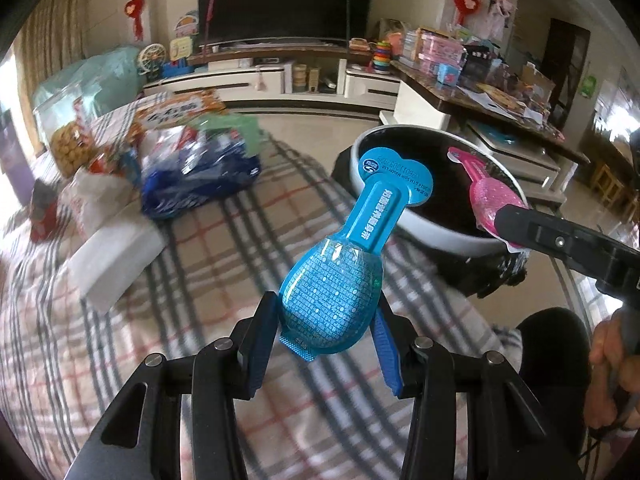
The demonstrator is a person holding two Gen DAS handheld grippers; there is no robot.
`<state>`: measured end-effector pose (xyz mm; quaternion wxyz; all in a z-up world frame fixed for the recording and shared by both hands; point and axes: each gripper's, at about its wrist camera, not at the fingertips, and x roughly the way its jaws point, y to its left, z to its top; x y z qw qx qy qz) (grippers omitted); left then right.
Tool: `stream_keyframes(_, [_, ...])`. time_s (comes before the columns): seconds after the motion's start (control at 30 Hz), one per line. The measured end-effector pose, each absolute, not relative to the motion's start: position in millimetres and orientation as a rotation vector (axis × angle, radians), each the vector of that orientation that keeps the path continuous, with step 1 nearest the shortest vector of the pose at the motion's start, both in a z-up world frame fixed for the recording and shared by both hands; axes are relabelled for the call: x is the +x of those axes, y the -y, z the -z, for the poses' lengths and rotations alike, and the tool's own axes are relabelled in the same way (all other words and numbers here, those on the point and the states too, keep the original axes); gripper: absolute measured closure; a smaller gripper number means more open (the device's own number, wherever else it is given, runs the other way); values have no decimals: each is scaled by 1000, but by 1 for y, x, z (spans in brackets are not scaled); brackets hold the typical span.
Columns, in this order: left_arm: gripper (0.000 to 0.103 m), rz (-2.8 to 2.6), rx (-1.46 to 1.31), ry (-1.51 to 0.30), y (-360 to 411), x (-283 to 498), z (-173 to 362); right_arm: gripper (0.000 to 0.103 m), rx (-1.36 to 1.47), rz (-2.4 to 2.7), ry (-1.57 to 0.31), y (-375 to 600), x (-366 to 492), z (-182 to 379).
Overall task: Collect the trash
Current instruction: 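Carry blue and pink brushes over the bin opening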
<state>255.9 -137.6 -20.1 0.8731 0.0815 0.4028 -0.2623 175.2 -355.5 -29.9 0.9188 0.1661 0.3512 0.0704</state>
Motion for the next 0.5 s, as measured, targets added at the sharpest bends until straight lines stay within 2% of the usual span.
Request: stream_keyframes(0.5, [59, 592, 257, -844, 204, 285, 13, 63, 374, -82, -711, 403, 188, 29])
